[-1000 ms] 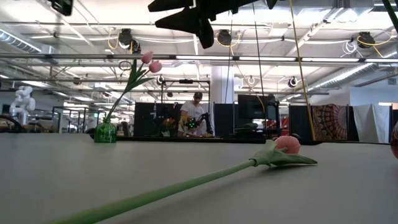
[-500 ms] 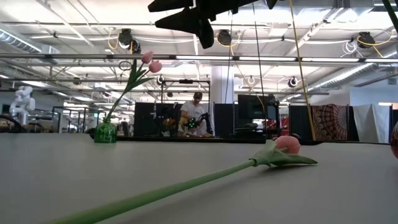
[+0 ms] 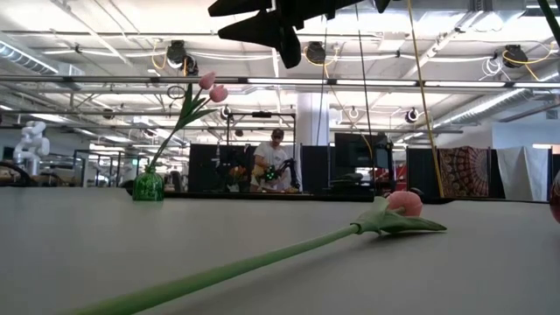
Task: Sort flowers into vase by color
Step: Put the red flower into the blue vase
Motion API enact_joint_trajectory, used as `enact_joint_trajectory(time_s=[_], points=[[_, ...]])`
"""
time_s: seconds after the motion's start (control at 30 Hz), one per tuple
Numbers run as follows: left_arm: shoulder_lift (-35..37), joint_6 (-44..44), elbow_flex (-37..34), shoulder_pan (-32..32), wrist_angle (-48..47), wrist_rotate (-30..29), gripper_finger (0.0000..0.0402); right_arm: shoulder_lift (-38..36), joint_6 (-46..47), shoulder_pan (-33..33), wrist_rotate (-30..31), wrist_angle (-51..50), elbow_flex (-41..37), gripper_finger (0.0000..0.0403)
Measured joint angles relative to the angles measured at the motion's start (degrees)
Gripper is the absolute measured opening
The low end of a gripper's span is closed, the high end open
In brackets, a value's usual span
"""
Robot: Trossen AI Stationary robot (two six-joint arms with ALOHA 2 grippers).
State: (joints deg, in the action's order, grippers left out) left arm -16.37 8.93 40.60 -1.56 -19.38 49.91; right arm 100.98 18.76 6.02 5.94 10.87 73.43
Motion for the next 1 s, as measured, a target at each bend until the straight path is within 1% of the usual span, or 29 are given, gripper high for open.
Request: enact_joint_trajectory(time_s=[0.1, 0.23, 0.4, 0.53, 0.73, 0.93, 1.0], points=[[-2.82, -0.27, -0.05, -0.85, 1.50, 2.51, 0.0015, 0.01, 0.02, 0.00, -0.01, 0.00, 0.00, 0.0153], [-6.20, -0.58, -0.05, -4.09, 7.52, 4.70, 0.0015, 0.01, 0.02, 0.00, -0.01, 0.00, 0.00, 0.0153], [-9.06, -0.33, -0.05, -9.13, 14.93, 4.92, 0.0015, 0.01, 0.02, 0.00, -0.01, 0.00, 0.00, 0.0153], [-11.06, -0.95, -0.05, -12.68, 16.59, 2.42, 0.0015, 0.01, 0.02, 0.00, -0.01, 0.00, 0.00, 0.0153], [-14.78, -5.62, -0.05, -17.65, 18.71, -2.15, 0.0015, 0.00, 0.02, 0.00, 0.00, 0.00, 0.00, 0.0153], [-17.95, -10.22, -0.05, -20.43, 19.12, -6.65, 0.0015, 0.01, 0.02, 0.01, 0.00, -0.02, 0.00, 0.0153], [-19.05, -11.14, -0.05, -21.05, 19.12, -7.30, 0.0015, 0.01, 0.02, 0.00, 0.00, -0.02, 0.00, 0.0153]])
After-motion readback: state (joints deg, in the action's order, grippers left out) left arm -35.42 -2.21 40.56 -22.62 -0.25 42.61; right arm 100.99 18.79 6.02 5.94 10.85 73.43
